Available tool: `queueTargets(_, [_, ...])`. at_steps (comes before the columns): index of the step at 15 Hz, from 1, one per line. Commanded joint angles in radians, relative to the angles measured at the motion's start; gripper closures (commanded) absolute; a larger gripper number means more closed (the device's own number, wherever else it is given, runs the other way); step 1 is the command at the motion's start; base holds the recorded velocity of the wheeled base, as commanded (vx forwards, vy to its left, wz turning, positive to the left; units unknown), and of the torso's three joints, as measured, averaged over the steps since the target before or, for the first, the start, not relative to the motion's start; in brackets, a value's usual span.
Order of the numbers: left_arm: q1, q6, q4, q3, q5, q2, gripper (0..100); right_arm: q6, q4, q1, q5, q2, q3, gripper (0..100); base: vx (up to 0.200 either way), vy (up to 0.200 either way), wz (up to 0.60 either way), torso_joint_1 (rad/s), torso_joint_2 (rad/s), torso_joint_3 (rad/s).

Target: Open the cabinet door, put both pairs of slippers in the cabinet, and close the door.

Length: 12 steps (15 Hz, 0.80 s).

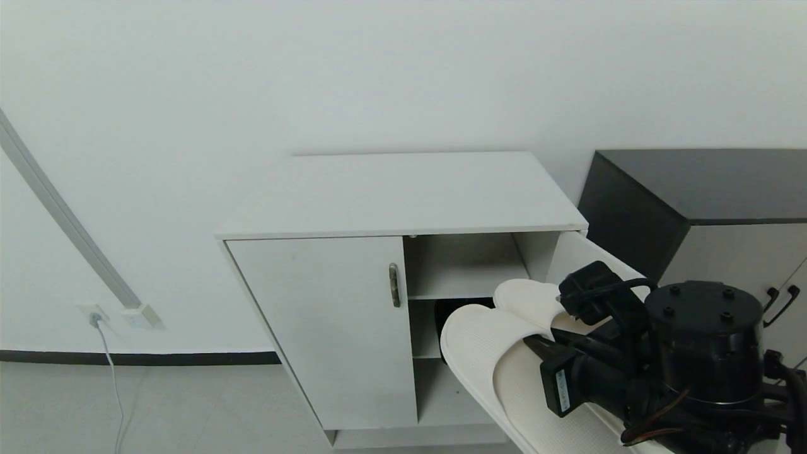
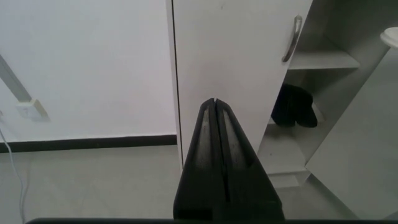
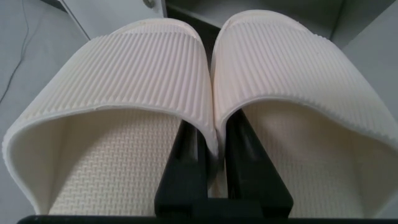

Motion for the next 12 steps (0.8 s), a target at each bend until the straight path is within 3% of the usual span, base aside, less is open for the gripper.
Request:
queueTargets(1, [0.0,-0.001,0.0,0.0,-0.001,0.001,100,0.0,-0.001,0.001,0.0,0.001,0.002,100,0.0,0.0,0.0,-0.203,0.52,0.315])
queueTargets(12, [0.0,-0.001,0.0,0.0,-0.001,0.001,100,-0.006,-0.001,0.002,0.003,0.003,0.012,100,0.0,0.0,0.0,-0.169,0.5,0.325])
